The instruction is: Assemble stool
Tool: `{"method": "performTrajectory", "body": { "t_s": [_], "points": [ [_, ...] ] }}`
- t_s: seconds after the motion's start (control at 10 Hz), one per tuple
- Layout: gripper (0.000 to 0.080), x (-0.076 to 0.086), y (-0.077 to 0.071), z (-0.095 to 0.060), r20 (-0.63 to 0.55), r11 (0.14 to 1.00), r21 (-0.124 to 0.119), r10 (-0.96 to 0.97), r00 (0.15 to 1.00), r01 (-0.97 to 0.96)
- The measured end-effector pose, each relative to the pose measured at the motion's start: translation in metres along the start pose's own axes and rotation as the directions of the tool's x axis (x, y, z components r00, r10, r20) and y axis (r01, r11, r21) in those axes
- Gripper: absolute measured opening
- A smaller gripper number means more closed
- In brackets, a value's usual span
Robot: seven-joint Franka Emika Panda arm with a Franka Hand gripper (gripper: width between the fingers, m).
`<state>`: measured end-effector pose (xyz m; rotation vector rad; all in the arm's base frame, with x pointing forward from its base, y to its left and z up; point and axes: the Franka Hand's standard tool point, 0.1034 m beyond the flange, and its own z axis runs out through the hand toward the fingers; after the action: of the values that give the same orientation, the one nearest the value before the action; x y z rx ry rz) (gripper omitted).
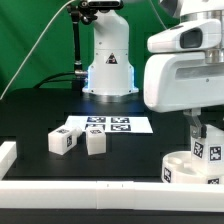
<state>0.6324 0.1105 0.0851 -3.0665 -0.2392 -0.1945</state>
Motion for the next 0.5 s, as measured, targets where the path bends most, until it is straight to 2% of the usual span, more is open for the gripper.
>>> {"method": "performTrajectory", "body": {
  "t_s": [0.2, 0.4, 0.5],
  "points": [
    [0.0335, -0.0014, -0.0018, 0.0010, 0.003, 0.979, 0.002, 0.203, 0.979, -0.203],
    [0.0335, -0.0004, -0.0033, 0.0017, -0.012, 0.860, 0.026, 0.509, 0.860, -0.509],
    [0.0335, -0.0002, -0.0052, 0.0017, -0.009, 0.797, 0.028, 0.604, 0.797, -0.603]
  ]
}}
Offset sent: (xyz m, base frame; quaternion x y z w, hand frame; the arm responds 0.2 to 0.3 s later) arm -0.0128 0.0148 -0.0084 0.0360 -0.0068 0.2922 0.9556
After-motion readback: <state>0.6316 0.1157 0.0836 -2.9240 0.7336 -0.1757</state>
